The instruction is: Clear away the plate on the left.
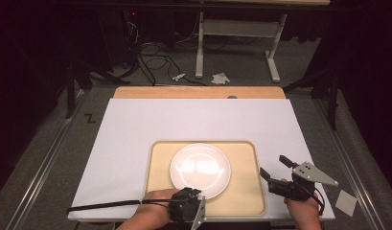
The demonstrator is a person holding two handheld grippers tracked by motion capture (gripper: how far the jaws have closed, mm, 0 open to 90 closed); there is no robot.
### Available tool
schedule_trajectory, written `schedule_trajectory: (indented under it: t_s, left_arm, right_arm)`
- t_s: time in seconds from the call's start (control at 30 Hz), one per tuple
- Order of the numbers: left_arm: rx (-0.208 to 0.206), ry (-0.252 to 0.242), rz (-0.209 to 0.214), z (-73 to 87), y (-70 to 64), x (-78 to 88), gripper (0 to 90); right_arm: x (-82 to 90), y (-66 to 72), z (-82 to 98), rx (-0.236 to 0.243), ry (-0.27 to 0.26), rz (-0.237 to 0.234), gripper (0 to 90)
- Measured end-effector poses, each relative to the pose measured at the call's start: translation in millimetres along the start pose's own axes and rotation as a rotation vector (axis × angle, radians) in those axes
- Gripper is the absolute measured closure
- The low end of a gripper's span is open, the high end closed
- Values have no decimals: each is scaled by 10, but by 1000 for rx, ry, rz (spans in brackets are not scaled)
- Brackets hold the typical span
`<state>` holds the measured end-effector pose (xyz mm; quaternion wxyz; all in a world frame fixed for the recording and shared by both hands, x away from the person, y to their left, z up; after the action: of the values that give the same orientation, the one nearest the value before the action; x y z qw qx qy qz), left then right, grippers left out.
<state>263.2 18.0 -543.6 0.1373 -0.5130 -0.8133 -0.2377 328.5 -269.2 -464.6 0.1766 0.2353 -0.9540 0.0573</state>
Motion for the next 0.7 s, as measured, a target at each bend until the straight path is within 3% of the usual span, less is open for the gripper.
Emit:
schedule_trajectory:
  t_s: [0.17,0.37,0.6,0.7]
  left_arm:
    - [5,-31,6,-68,5,69,595]
    - [2,-72,-7,-138,21,138,590]
    - [21,-95,-56,-186,132,183,563]
    - [9,-95,-84,-192,196,193,543]
  right_arm:
    - [0,2,1,0,1,1,162]
    - [0,5,1,0,0,1,162]
    - [7,2,0,0,-2,4,162]
    - [5,4,3,-4,1,6,162]
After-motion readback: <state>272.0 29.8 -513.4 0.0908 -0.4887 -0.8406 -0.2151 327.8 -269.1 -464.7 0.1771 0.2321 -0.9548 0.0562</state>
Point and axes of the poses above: each handheld gripper's, and its own axes: x roughly backward along the jaws, z roughly out of its underside, y roughly to its left, the point moved 2 cm from there along -x, roughly forward along the jaws, and after that the axes turned 5 degrees about z, right-handed, at the moved point
